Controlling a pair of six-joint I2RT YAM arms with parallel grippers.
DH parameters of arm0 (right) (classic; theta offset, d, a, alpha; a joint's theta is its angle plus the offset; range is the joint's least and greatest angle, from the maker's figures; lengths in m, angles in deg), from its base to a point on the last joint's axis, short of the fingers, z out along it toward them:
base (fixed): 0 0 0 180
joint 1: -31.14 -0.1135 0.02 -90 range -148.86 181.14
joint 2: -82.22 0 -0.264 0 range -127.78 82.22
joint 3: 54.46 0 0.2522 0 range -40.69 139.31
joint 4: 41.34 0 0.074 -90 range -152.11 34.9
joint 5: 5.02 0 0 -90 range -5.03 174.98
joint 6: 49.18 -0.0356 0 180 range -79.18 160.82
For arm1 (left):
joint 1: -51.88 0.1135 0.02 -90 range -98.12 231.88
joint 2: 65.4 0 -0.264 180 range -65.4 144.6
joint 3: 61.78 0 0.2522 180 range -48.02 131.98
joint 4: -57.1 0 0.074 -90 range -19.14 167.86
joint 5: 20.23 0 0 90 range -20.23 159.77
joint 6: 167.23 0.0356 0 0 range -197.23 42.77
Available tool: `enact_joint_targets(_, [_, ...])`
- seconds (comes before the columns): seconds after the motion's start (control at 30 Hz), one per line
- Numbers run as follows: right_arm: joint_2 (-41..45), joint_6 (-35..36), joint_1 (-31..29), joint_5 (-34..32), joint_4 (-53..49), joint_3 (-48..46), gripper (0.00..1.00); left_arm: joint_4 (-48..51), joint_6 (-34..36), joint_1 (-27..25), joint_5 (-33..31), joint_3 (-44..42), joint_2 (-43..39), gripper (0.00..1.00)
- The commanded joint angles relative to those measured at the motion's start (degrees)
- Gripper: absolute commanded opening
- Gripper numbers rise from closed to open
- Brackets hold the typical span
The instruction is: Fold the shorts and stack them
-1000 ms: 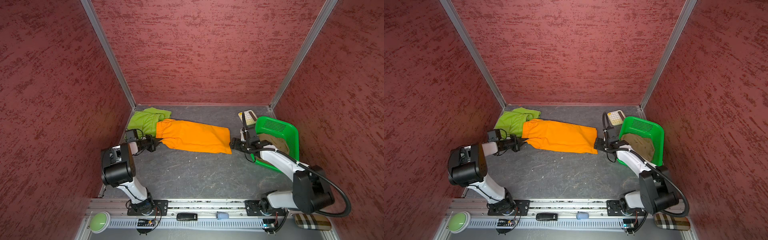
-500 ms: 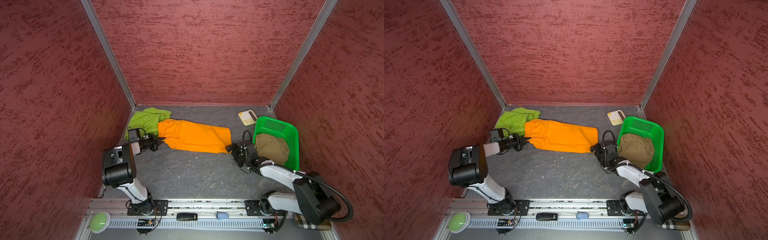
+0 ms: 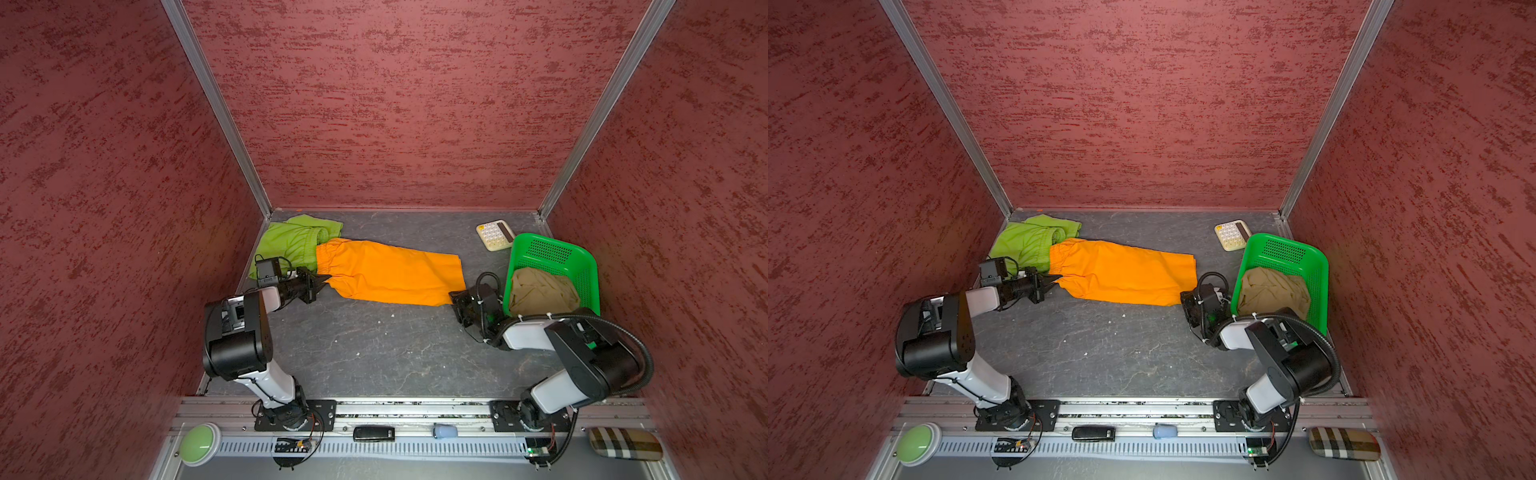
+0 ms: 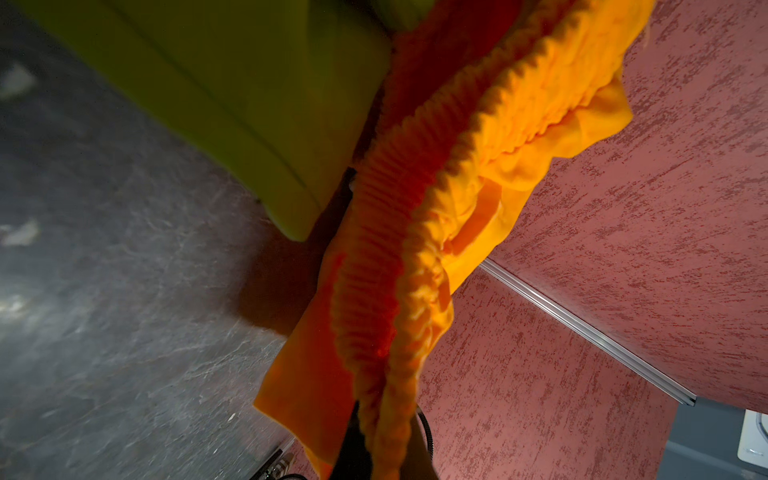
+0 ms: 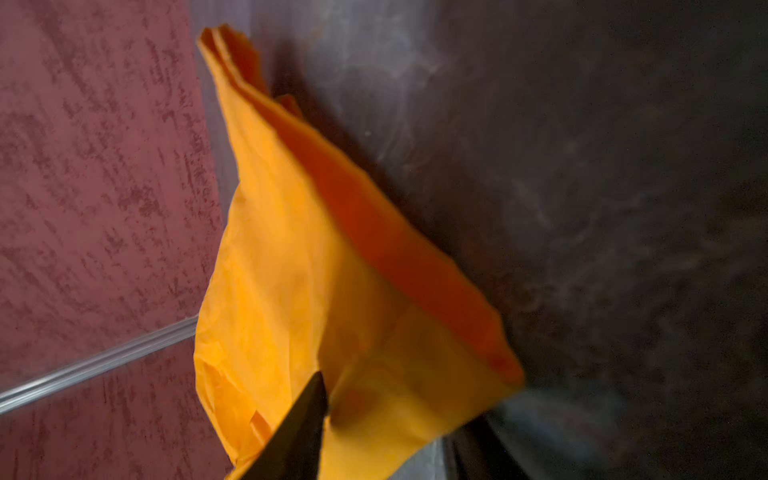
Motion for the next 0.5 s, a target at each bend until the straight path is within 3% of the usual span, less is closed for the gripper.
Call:
enact_joint_targets(0.0, [-0.1,-0.4,0.0,-4.7,2.2,0.9,0.08,1.2,0.3,-0.2,0.5,1.2,-2.0,0.0])
enact_joint_targets(0.1, [2.8,6.0,1.1,-4.9,-4.1,6.4,0.0,2.3,0.3,0.2,0.4,3.3,-2.6,0.0])
enact_joint_targets(0.33, [7.0,27.3,3.1,-6.6,-22.0,28.9,0.0,2.4,-3.7,0.8,-1.3,14.9,-3.1,0.0])
enact_joint_targets(0.47, [8.4,37.1,6.7,-5.9,-29.4,43.1,0.0,3.5,-6.1,-1.2,-4.7,27.2,-1.8,0.0])
